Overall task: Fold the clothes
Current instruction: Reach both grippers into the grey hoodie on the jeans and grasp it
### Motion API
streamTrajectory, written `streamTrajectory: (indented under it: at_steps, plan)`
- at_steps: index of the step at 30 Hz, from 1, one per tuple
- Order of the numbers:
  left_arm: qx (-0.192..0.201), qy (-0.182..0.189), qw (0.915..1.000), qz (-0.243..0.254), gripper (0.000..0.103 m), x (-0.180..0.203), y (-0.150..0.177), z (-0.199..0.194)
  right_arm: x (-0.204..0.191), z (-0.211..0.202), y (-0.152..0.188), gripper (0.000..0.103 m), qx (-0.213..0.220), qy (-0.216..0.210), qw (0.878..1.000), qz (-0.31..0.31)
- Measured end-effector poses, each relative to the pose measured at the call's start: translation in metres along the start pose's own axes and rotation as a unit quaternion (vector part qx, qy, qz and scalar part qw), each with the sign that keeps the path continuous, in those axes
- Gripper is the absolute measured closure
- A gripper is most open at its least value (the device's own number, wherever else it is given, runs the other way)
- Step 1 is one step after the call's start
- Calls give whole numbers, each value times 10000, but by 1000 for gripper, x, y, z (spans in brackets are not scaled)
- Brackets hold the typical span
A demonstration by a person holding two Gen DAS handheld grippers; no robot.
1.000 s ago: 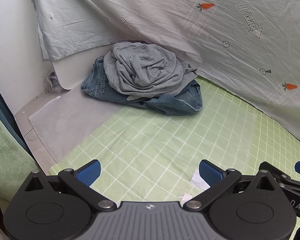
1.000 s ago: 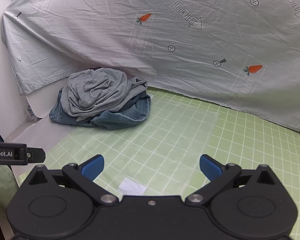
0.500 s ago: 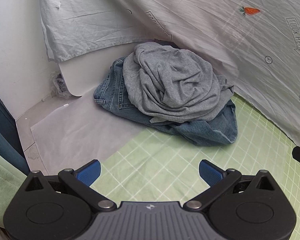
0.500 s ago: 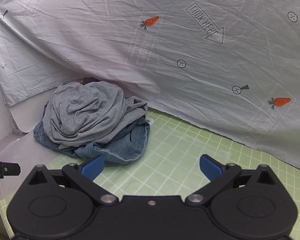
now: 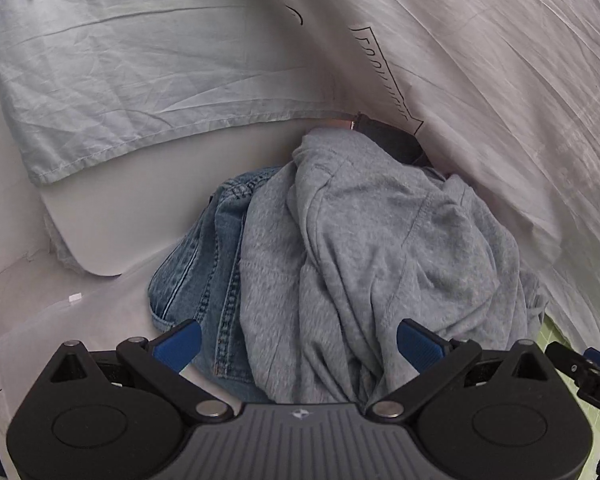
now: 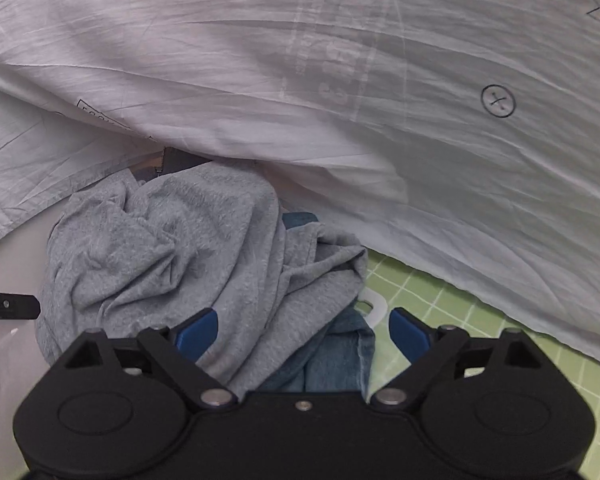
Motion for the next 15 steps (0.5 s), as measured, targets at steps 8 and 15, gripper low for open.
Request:
streamTrajectory:
  at_steps: [8, 15]
  plan:
    - [128, 221, 9996, -108, 29, 19, -14, 21, -24, 74, 7, 24, -409, -567, 9969, 355]
    - [398, 417, 9983, -77, 79, 39, -20, 7, -33, 33, 8, 94, 276, -780, 9965, 67]
Point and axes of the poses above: each gripper's, at about its wrist camera, not at the fingertips, and z roughly the way its jaws point, x to its right, y to its underside, the point moved 8 cm from there along z, roughly the way its jaws point, and after that the axes turned 5 degrees about z, right-handed, at the moved point
